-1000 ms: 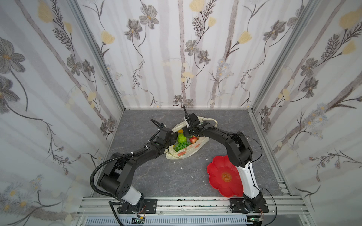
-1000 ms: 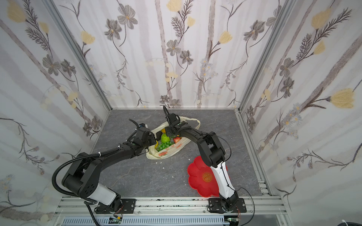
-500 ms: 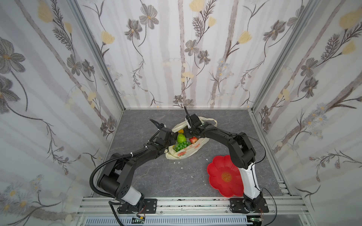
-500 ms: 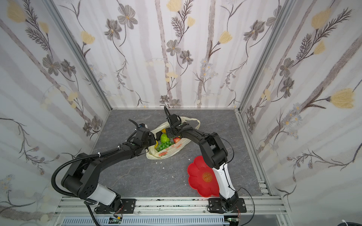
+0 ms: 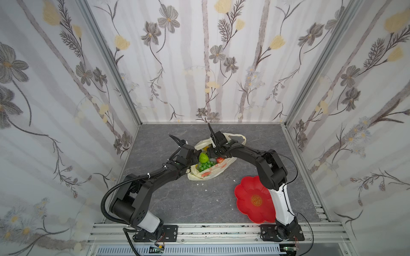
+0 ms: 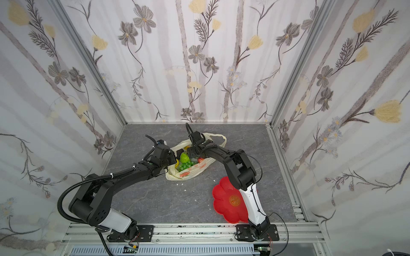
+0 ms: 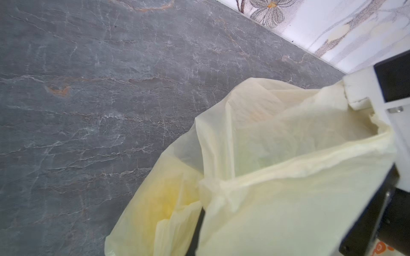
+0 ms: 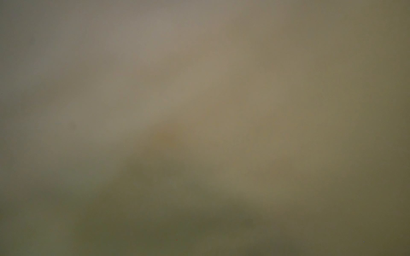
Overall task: Take fruits out of the plastic bag
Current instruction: Pick up the fruit from the plastic bag.
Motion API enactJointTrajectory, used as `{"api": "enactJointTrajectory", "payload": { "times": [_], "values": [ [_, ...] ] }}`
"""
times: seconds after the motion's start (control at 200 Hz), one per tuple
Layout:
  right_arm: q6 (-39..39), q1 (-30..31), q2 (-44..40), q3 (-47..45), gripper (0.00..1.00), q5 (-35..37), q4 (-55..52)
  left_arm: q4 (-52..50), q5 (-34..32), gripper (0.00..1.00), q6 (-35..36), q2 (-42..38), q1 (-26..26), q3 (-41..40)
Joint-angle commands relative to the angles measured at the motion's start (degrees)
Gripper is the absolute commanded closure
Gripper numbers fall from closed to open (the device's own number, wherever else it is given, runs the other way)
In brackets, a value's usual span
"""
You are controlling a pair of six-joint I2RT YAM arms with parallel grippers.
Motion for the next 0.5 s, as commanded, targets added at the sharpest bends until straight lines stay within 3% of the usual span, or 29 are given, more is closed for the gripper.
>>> {"api": "enactJointTrajectory", "payload": {
  "times": [0.0,0.185,0.495],
  "values": [
    [0.70,0.12,0.76,0.68,0.32,-1.78,-0.47,0.04,-0.82,1.00,-0.17,-0.18,0.09,-0.04],
    [0.85,0.25,-1.12,0.42,0.44,-1.45,-0.54,0.04,-0.85,1.00,-0.18,-0.16,0.06,-0.01],
    [0.76,0.39,-8.57,-2.28,0.44,-1.47,-0.99,0.04,-0.44,1.00,-0.02,0.13,0.08,-0.06]
  ]
}}
